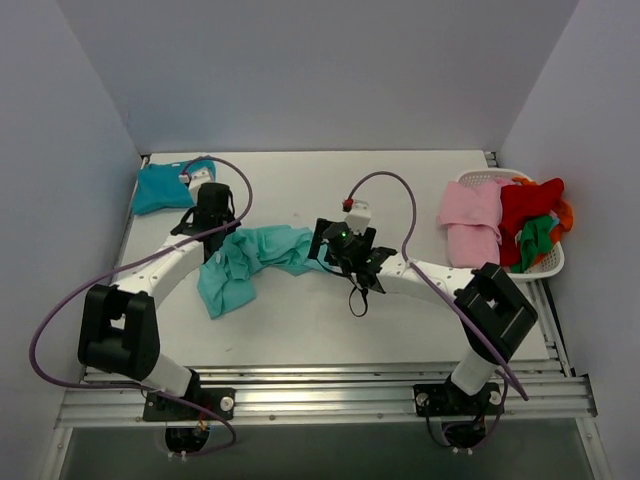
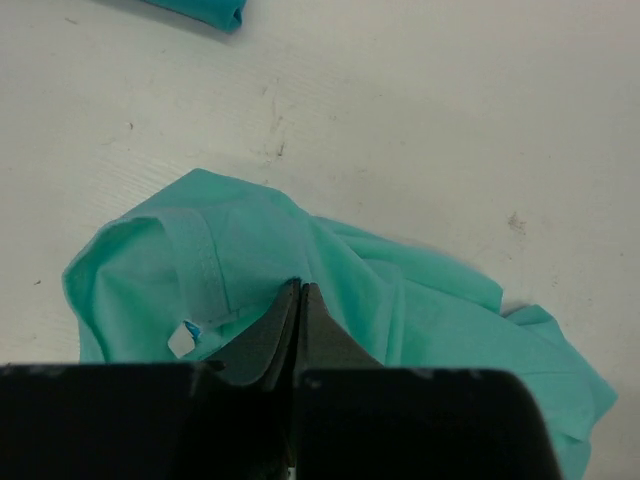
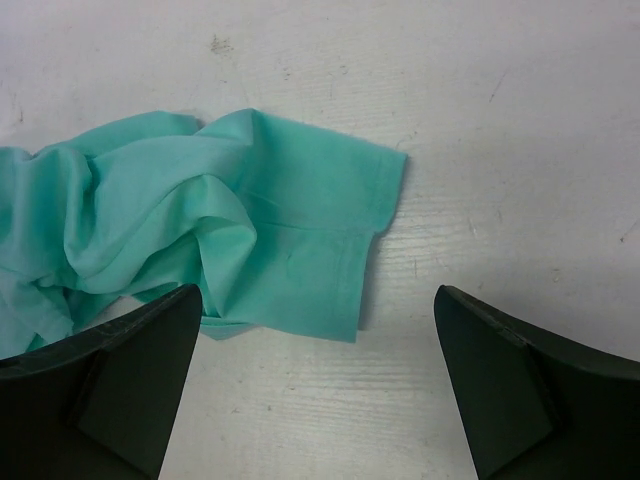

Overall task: Fold and stack the t-shirts
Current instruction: Flatten the tshirt out

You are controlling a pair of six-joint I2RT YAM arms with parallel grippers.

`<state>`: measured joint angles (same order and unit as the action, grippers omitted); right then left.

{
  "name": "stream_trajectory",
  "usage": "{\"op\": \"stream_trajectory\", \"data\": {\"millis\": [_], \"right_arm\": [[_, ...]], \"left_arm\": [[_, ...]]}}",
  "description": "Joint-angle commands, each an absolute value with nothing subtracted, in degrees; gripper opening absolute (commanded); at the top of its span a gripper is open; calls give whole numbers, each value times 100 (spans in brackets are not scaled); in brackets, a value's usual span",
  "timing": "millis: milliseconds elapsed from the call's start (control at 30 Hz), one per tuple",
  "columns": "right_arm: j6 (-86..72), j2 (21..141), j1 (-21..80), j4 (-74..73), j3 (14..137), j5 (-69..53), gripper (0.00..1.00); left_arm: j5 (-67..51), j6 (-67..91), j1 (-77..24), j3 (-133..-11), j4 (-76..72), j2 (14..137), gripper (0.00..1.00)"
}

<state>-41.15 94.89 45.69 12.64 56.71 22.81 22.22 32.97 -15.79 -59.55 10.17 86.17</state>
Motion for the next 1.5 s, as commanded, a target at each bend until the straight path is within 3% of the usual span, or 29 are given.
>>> {"op": "stream_trajectory", "data": {"millis": [0,167,200,233,300,333,700,1133,1333,1433,1467], "right_arm": [[-4175,9176,4605,1344,5564,2382,96],[-4210,9518,4886,1266,5818,2391,95],[-4245,9614,4939,1257,5853,2391,96],[-4254,9650,5053,1266,5871,2399,95],[-4367,9773,5185,1301,5862,2426,95],[-4412,9808,5255,1370,5775,2443,95],[-5053,10046,5072,1670,4992,2794,90],[-5115,10503,4597,2540,4904,2347,84],[-5133,10679,4614,2540,5054,2180,74],[-5142,10661,4649,2523,5062,2188,63],[-5133,10652,4649,2488,5054,2188,53]], "left_arm": [[1951,3647,-1538,-6310,387,8560,2],[1977,3770,-1468,-6249,430,8587,3],[2004,3797,-1450,-6258,483,8570,8],[2100,3814,-1424,-6258,562,8517,32],[2223,3876,-1424,-6249,764,8412,64],[2328,3893,-1424,-6223,808,8272,96],[2461,3920,-1424,-5704,738,7304,94],[2294,3920,-1433,-5634,580,7453,97],[2303,3920,-1433,-5634,527,7514,98],[2303,3920,-1433,-5625,510,7558,98],[2294,3920,-1433,-5616,501,7559,99]]}}
